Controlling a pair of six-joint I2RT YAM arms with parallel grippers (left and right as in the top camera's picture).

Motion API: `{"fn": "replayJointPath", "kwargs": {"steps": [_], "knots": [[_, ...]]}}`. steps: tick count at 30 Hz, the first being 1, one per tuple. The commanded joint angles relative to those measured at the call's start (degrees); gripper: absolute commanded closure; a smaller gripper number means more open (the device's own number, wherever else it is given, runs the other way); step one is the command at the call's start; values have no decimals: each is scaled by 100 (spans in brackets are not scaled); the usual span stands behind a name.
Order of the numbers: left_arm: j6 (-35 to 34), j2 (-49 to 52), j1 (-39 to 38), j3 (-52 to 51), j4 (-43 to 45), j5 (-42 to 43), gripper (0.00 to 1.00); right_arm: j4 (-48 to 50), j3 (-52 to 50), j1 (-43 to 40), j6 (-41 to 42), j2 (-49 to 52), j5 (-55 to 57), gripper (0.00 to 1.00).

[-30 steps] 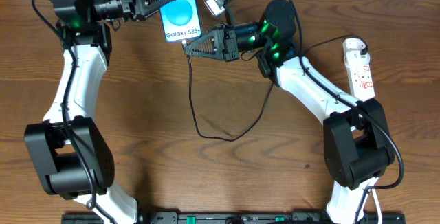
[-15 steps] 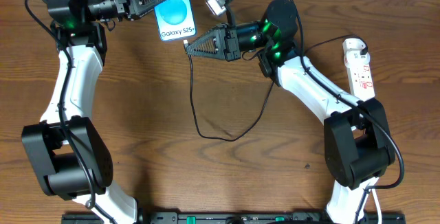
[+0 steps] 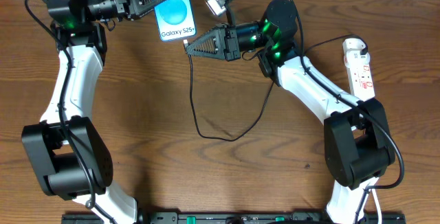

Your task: Plug charger to phone and switch on socket

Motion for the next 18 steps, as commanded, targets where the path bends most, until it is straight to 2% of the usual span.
{"fn": "replayJointPath", "kwargs": {"steps": [1,18], "knots": [[-11,-96,-74,63,55,11,93,15,-4,0,42,9,94,99],[13,-96,-155,63,55,11,93,15,-4,-4,48,9,199,99]]}}
